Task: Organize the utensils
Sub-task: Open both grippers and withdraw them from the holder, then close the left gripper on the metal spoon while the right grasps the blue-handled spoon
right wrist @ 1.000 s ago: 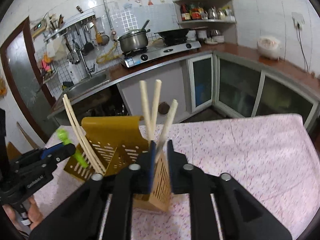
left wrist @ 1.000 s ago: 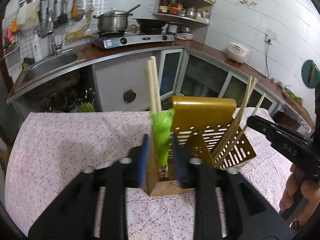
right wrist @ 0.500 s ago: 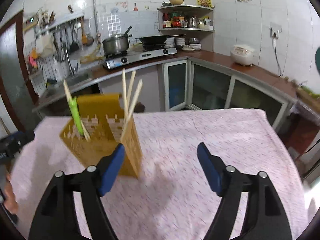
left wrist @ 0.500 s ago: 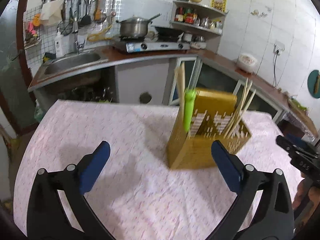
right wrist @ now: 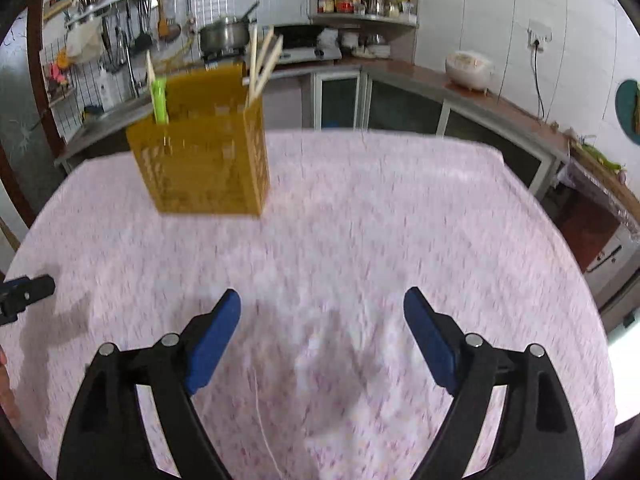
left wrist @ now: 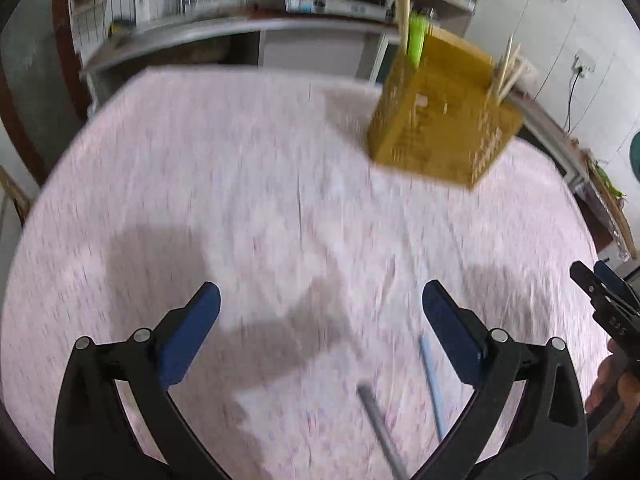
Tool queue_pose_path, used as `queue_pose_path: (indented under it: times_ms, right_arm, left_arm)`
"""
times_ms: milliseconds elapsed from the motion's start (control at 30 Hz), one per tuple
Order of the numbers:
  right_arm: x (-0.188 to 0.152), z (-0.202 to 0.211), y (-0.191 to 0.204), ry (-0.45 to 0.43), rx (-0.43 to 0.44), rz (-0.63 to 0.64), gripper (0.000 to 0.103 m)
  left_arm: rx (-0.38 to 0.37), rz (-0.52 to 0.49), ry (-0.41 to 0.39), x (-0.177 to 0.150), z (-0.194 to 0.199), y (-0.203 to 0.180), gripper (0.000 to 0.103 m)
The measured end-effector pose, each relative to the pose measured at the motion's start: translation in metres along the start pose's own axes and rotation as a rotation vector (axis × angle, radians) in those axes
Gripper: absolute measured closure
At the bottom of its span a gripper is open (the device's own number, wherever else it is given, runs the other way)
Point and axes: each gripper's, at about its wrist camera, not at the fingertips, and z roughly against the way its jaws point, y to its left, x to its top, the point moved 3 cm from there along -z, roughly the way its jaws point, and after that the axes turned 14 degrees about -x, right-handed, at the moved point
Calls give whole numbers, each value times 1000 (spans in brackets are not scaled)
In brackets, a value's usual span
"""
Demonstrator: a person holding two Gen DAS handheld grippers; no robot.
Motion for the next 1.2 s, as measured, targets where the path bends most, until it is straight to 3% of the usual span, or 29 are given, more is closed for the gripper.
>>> queue_pose_path:
  times_ms: [233,300,367,600,667,767,933,1200]
  right_arm:
    - [-39,-3,7,45,10,34,21]
    - [-46,-3,7,50,6,34,21]
    - [-50,-4,5,63,12,24,21]
    - [-57,-6,3,80,12,17,21]
    - [-57,-5,4,81,16,17,21]
    - [-58,-5,6,80,17,25,21]
    - [-59,-5,8,95,32,16,21]
    - [-64,-1,24,107,48,46,21]
  left_arm:
    - [-4,1,121,-54,-13,-12,8]
    - [-16,4,144,-62,-15,-16,16]
    - [-27,3,183,-72,-21,-20,31]
    - [39,-48,207,-85,-17,-36,58]
    - [47,-56,217,-86,-17,-37,73]
    - [50,-74,239,-85,-16,-40,87]
    - [91,-132,269,-81,-25,-44,88]
    - [18,-125,279,-73,-25,-33,91]
